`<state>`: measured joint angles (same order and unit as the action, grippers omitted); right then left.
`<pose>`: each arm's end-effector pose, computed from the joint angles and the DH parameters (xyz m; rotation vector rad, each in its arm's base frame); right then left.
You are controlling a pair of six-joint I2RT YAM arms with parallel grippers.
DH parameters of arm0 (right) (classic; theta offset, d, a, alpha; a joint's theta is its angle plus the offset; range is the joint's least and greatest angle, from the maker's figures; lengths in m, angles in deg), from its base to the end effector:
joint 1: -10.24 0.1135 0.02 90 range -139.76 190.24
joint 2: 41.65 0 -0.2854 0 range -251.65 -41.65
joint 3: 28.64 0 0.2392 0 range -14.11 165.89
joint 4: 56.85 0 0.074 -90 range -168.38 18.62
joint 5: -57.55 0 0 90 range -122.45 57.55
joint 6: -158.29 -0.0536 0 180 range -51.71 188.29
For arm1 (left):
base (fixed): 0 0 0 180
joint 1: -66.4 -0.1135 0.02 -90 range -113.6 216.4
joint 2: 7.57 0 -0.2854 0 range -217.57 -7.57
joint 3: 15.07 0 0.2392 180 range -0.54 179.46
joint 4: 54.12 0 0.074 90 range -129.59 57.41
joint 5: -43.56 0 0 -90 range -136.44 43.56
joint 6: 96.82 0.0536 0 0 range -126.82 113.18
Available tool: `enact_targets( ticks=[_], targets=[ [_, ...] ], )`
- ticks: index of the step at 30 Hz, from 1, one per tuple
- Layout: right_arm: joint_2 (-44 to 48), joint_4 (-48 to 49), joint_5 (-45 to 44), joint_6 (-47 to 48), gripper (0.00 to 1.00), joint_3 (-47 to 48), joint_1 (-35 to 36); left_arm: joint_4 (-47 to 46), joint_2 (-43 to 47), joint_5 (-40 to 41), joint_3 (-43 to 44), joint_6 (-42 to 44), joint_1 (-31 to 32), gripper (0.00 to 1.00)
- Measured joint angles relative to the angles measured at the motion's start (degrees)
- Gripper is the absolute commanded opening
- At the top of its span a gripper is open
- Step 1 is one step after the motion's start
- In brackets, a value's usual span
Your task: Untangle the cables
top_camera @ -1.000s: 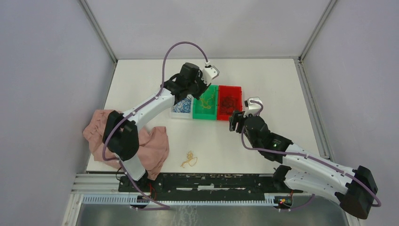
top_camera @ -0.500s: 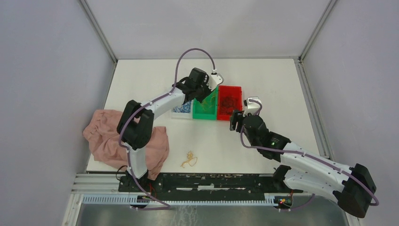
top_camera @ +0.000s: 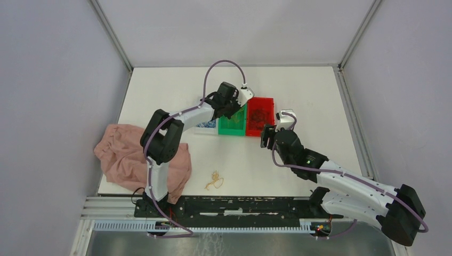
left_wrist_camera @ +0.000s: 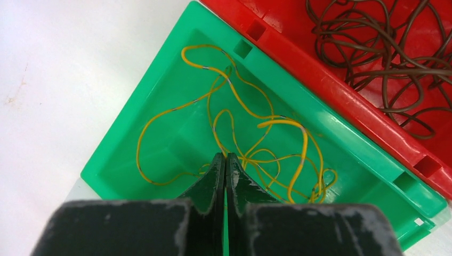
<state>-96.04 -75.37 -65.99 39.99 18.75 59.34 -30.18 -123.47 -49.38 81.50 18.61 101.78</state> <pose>0.1522 0.1305 0.2653 0.0123 1.9502 0.3050 0.3761 -0.2705 0.2036 1.2011 1.9958 -0.1468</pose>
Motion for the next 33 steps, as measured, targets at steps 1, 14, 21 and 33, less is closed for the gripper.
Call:
enact_targets(
  ticks=[1,14,21,33],
  targets=[
    [0.00,-0.02,0.02,0.00,0.68,0.00,-0.04,-0.15,0.00,0.07,-0.24,0.02,0.00,0.12],
    [1.49,0.52,1.73,1.97,0.76,0.00,-0.11,8.94,2.08,-0.20,4.28,-0.04,-0.24,0.63],
    [0.70,0.46,5.68,4.66,0.84,0.00,-0.11,12.98,8.87,-0.02,6.38,-0.15,-0.42,0.80],
    [-9.18,2.10,20.11,9.81,0.88,4.17,3.78,23.65,13.18,-1.92,17.25,-4.13,-3.52,1.00]
  ],
)
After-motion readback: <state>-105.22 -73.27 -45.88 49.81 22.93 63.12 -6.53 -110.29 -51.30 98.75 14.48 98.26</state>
